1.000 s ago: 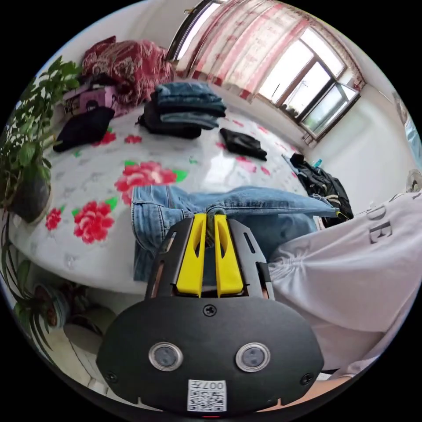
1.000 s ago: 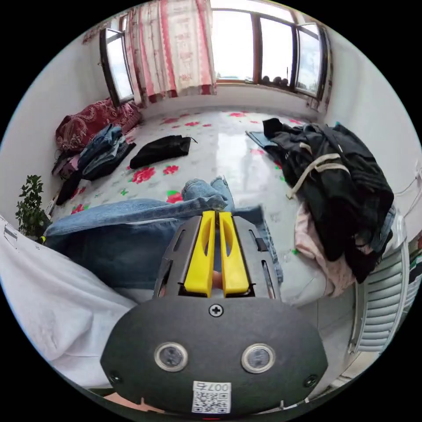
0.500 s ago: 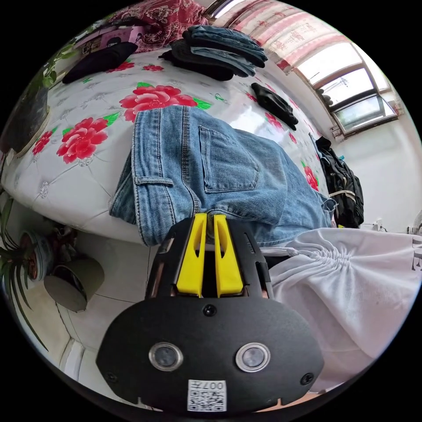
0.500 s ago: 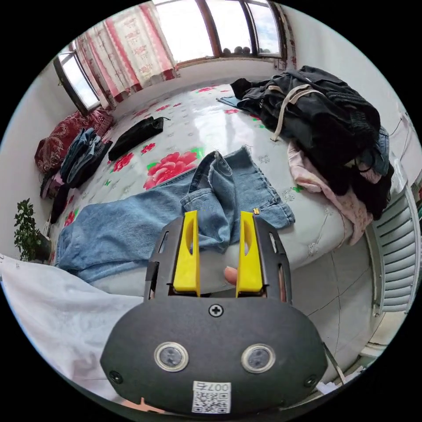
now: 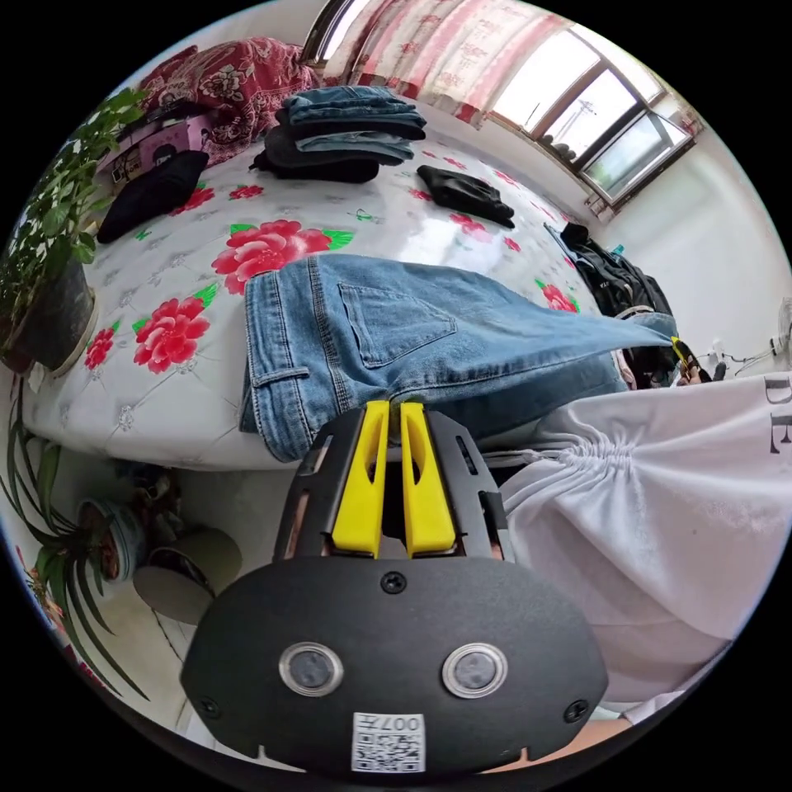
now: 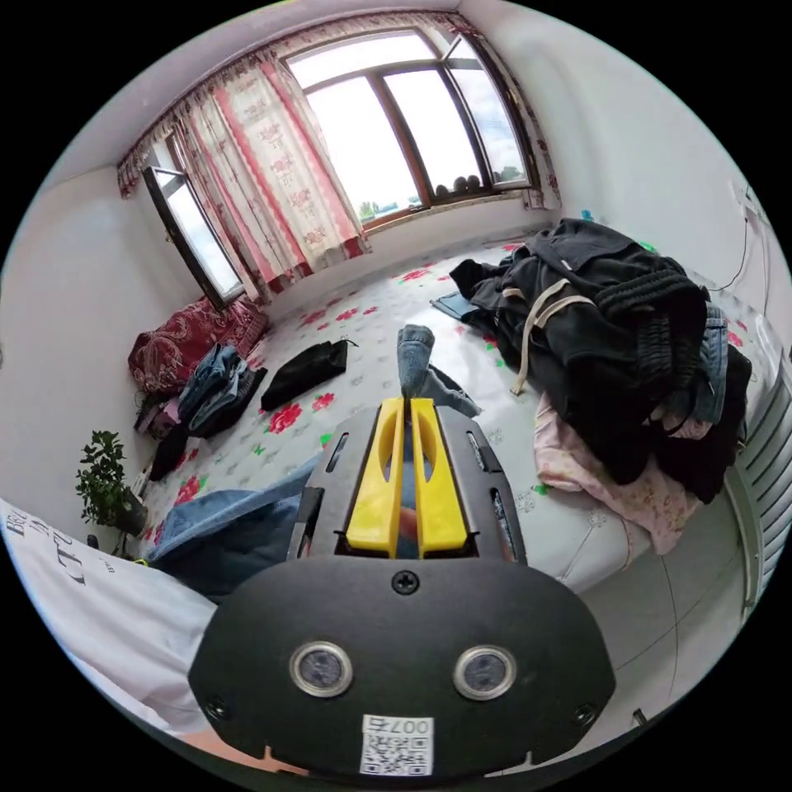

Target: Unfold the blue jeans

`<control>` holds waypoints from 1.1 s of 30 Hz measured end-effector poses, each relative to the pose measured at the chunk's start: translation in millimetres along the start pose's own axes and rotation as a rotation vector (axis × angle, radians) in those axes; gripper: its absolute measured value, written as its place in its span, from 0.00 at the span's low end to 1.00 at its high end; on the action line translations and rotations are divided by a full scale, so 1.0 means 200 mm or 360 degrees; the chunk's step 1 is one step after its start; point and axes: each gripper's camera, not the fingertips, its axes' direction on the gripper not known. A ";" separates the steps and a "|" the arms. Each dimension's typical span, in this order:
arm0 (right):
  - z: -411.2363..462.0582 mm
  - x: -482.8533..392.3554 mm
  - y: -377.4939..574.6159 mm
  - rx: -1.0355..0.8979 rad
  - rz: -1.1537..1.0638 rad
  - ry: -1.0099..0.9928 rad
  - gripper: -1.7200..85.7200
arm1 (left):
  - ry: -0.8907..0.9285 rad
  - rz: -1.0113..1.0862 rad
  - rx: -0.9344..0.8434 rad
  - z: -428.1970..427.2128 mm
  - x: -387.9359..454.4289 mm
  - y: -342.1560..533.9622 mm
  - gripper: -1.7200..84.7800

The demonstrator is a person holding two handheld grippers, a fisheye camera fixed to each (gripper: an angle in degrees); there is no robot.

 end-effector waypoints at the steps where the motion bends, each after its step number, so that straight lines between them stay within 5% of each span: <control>1: 0.02 0.03 0.03 -0.0033 0.0040 0.0031 0.03 | -0.0015 0.0010 -0.0031 0.03 0.02 0.01 0.03; 5: 0.39 0.29 0.33 -0.0628 0.0458 0.0489 0.04 | -0.0086 -0.0049 -0.0194 0.23 0.09 0.07 0.07; 8: 0.41 0.20 0.43 -0.0554 0.0465 0.0626 0.06 | -0.0053 -0.0102 -0.0159 0.16 0.10 0.11 0.08; 11: 0.49 -0.08 0.41 -0.0454 0.0166 0.0359 0.07 | -0.0084 -0.0190 -0.0081 0.03 0.09 0.16 0.08; 18: 1.16 -1.21 0.40 -0.0767 -0.0760 -0.0665 0.10 | -0.0148 -0.0406 0.0181 -0.05 0.02 0.09 0.11; 24: 1.75 -1.94 0.60 -0.1041 -0.1183 -0.0737 0.11 | -0.0538 -0.0426 -0.0189 0.27 0.00 0.00 0.04; 29: 1.95 -2.08 0.86 -0.1331 -0.1226 -0.0836 0.10 | -0.0760 -0.0109 -0.0205 0.33 0.12 0.04 0.01; 33: 1.85 -2.09 1.14 -0.1411 -0.1551 -0.0856 0.09 | -0.0738 -0.0193 -0.0111 0.30 0.08 0.11 0.01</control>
